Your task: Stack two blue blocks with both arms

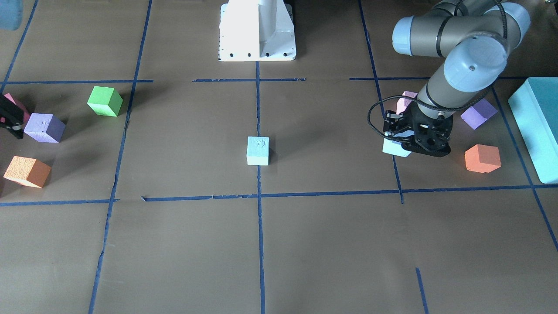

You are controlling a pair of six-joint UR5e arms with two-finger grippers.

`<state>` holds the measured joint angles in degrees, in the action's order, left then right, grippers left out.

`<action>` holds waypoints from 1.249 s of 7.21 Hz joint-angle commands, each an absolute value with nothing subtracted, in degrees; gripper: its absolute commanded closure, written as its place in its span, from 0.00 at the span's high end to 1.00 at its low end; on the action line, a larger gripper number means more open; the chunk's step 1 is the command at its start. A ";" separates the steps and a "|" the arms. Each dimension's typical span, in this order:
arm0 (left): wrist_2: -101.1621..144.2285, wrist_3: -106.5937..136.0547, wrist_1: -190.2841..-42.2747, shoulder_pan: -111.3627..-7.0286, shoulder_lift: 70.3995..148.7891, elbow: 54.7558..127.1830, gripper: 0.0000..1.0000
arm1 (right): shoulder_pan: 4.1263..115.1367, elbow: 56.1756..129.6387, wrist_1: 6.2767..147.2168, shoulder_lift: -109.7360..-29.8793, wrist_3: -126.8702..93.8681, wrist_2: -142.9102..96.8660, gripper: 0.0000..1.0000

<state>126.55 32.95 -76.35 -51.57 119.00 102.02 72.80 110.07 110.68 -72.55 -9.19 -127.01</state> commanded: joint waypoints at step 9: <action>122.17 57.92 -78.98 -35.33 149.59 78.86 0.03 | 87.53 100.90 96.77 -90.88 4.22 -132.71 1.00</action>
<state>122.23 57.42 -76.08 -35.84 148.70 81.59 86.15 101.31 97.71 -90.22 4.24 -131.67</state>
